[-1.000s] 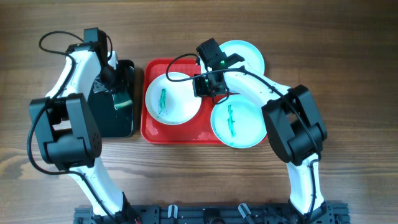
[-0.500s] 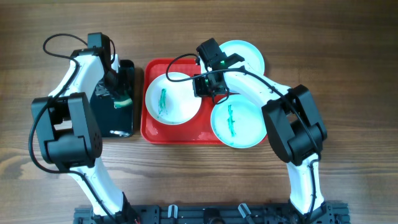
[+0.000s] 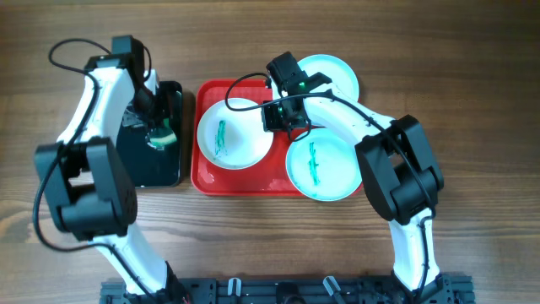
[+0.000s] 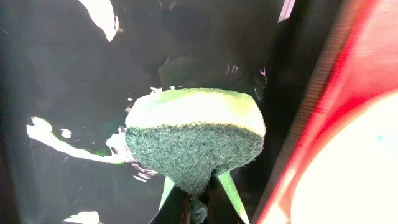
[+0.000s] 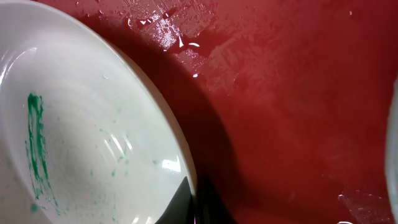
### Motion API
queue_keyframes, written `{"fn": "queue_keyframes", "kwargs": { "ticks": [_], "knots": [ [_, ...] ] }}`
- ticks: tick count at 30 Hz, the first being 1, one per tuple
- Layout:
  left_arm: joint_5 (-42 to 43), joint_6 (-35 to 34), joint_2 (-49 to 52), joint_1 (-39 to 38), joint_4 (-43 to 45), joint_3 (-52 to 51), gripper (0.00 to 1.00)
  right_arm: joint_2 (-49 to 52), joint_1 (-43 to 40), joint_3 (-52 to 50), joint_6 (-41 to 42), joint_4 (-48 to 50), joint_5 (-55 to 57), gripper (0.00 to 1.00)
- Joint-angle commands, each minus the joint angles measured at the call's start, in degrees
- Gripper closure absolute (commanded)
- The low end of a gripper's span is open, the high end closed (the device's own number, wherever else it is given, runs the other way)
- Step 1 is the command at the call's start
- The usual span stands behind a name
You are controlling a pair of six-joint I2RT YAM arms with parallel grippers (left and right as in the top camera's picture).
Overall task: Clean dirty plates on tray and stack at the side
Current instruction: 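Grasp the green-yellow sponge from the black tray with the left gripper, then scrub the large plate's surface with the sponge in the left gripper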
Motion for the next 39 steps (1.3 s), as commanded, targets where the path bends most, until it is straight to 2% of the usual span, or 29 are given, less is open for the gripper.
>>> {"fn": "queue_keyframes", "kwargs": {
  "ticks": [1,6,12,20,30,39],
  "knots": [
    [8.83,3.34,-4.13,-0.22,-0.85,1.55,0.96,2.29,0.09,-0.11,-2.10,-0.48,-1.46,0.96],
    [13.11,3.41,-4.17,-1.84,-1.05,1.55,0.96,2.29,0.09,-0.11,-2.71,-0.81,-2.62,0.96],
    [13.18,1.46,-4.07,-8.31,2.73,1.05,0.96,2.29,0.07,-0.11,-2.49,-1.77,-2.64,0.96],
    [7.56,0.37,0.22,-14.45,4.85,0.94,0.96,2.29,0.07,-0.11,-2.49,-2.45,-2.67,0.96],
    [1.36,-1.90,4.46,-15.17,8.33,-4.28,0.96,2.34,0.07,-0.11,-2.49,-2.36,-3.96,0.96],
    [3.34,-1.51,4.55,-18.14,16.59,-11.85,0.96,2.34,0.09,-0.11,-2.51,-1.75,-3.98,0.96]
  ]
}}
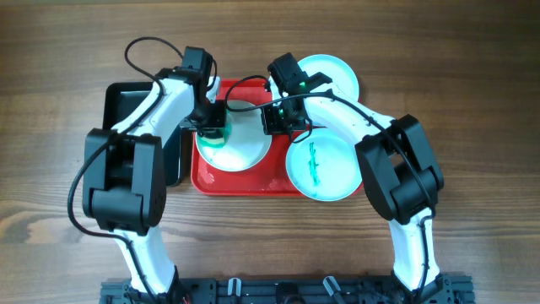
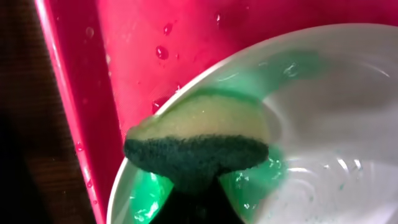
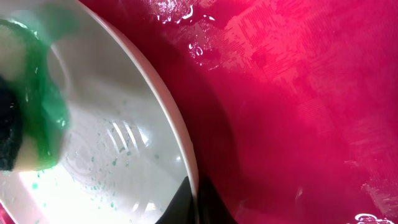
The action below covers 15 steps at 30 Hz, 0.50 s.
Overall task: Clean dirty plates on tray and stack at the side
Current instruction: 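Scrub the large plate's surface with the sponge in the left gripper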
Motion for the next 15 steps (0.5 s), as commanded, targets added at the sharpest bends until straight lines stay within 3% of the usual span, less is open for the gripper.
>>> {"fn": "queue_keyframes", "kwargs": {
  "ticks": [1,6,8,11,15],
  "knots": [
    [3.54,-0.74,1.64,-2.19,1.46,-3.96,0.96,2.25,0.15,-0.11,-1.07,-0.09,-0.81,0.96],
    [23.52,4.11,1.62,-2.32,0.28,-3.96,0.96,2.25,0.15,-0.11,-1.07,-0.09,-0.81,0.96],
    [26.25,5.73,1.62,-2.21,-0.90,-3.89,0.96,2.25,0.15,-0.11,-1.05,-0.09,-0.81,0.95],
    [22.51,5.88,1.62,-2.21,-4.02,-3.85,0.96,2.25,0.15,-0.11,-1.07,-0.13,-0.81,0.96],
    [5.01,-1.36,1.62,-2.21,-7.02,-3.85,0.96,2.25,0.15,-0.11,-1.05,-0.11,-0.81,0.96]
  ]
}}
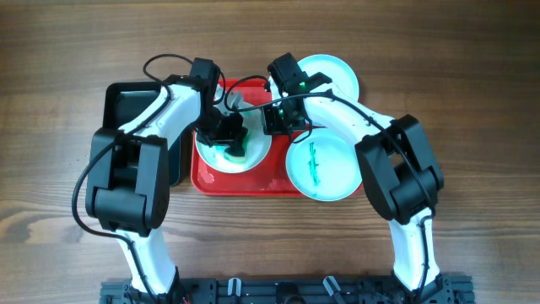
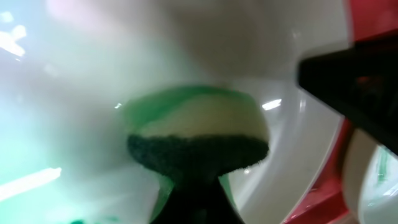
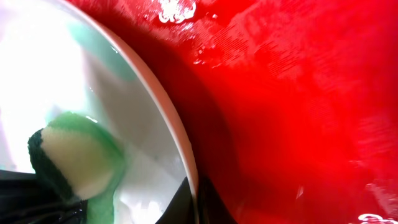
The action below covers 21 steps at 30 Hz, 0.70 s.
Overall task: Clean dirty plates on tray and stack at the side
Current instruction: 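Scrub the large plate's surface with the sponge in the left gripper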
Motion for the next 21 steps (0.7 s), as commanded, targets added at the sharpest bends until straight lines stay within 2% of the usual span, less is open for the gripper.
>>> {"fn": "queue_keyframes", "kwargs": {
  "ticks": [1,3,5,9,17,19,21],
  "knots": [
    [-18.56,-7.98,1.73,-0.50,-2.99,-1.33,0.96,2.21,0.13,-0.11,-1.01,-0.07,-0.37,0.96],
    [-30.12,-15.32,1.73,-0.52,-4.04,-1.33,0.96,2.21,0.13,-0.11,-1.01,-0.09,-0.37,0.96],
    [-38.23,-21.84,1.73,-0.57,-4.46,-1.33,0.96,2.21,0.13,-0.11,-1.03,-0.09,-0.37,0.96],
    [-42.58,-25.27,1.73,-1.01,-1.92,-1.33,0.96,2.21,0.11,-0.13,-1.01,-0.04,-0.35,0.96],
    [-40.96,-26.34,1.70,-3.61,2.80,-0.79,0.96,2.21,0.11,-0.13,-0.98,-0.44,-0.37,0.96],
    [-36.13,-23.61,1.70,-3.74,5.31,-0.68,0.96,2.21,0.11,-0.20,-1.01,-1.07,-0.39,0.96],
    [-27.39,-19.08,1.70,-3.72,8.48,-0.61,0.96,2.21,0.11,-0.72,-1.01,-1.11,-1.40,0.96]
  ]
}}
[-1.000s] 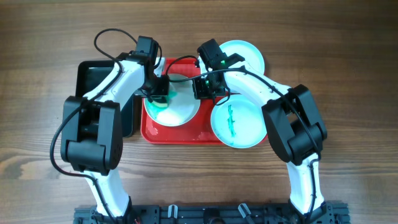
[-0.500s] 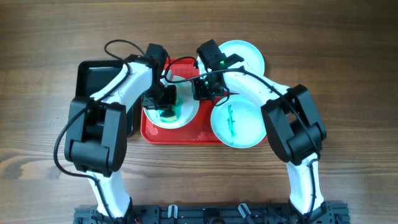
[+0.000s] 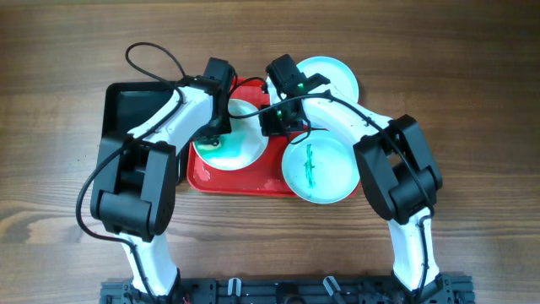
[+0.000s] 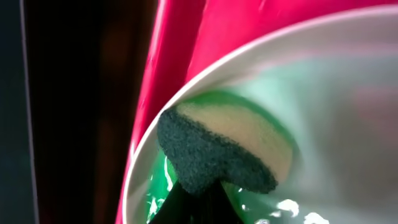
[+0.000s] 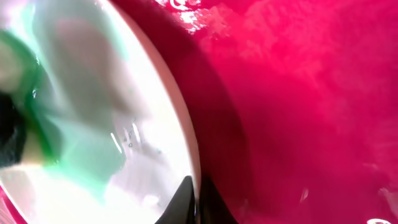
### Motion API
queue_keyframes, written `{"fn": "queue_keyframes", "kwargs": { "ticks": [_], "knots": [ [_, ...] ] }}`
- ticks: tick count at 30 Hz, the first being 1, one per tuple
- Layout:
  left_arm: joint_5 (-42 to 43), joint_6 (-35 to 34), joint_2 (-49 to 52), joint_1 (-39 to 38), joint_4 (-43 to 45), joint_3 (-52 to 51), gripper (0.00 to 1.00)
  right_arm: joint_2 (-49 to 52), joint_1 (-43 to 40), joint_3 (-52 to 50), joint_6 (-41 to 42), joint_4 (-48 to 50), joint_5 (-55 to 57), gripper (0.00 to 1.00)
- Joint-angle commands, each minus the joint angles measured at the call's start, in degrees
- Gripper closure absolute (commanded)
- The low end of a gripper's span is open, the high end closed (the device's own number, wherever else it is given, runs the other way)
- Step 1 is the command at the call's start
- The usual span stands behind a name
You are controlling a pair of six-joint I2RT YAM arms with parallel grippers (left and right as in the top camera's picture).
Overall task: Clean dirty plates on tray and stack at the side
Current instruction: 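Scrub the large plate's surface with the sponge in the left gripper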
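Note:
A white plate (image 3: 245,139) lies on the left half of the red tray (image 3: 245,177), and a pale green film is smeared over it (image 5: 93,143). My left gripper (image 4: 202,196) is shut on a yellow-and-green sponge (image 4: 224,149). The sponge presses the plate's inside at its left rim (image 3: 211,145). My right gripper (image 5: 198,199) is shut on the plate's right rim (image 3: 272,118). A second white plate (image 3: 316,169) with a green streak overlaps the tray's right edge. A third white plate (image 3: 333,76) with no marks sits behind the tray on the right.
A black tray (image 3: 135,118) stands on the wooden table just left of the red tray, and its dark wall shows in the left wrist view (image 4: 74,93). The red tray's floor (image 5: 298,93) is wet. Both arms cross over the tray's back edge.
The sponge has gone from the middle of the plate to its left rim. The right gripper still pinches the same rim. Tray and plates sit slightly further left.
At first the left gripper held the sponge over the black tray, and the plate bore a green streak while the right gripper pinched its rim. Then the sponge was on the streak, then at the plate's middle. Now it is at the left rim, with the streak smeared pale.

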Motion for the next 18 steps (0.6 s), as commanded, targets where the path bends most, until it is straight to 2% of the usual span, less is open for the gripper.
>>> {"fn": "queue_keyframes", "kwargs": {
  "ticks": [1,3,7,12,18],
  "knots": [
    [13.70,7.43,2.71,0.22,6.67,-0.81,0.96,1.95,-0.22,-1.03,-0.79,-1.03,-1.25,0.96],
    [26.73,13.46,2.71,0.22,9.86,-0.81,0.96,1.95,-0.22,-1.81,-0.79,-0.94,-3.26,0.96],
    [36.89,17.97,2.71,0.22,9.94,-0.81,0.96,1.95,-0.22,-1.90,-0.94,-0.98,-3.98,0.96],
    [42.86,23.32,2.71,0.22,4.26,-0.81,0.96,1.95,-0.39,-1.90,-0.90,-0.76,-4.00,0.96],
    [42.71,27.61,2.71,0.37,-0.98,-0.81,0.96,1.95,-1.03,-1.90,-0.96,-1.11,-4.46,0.96]
  ]
}}
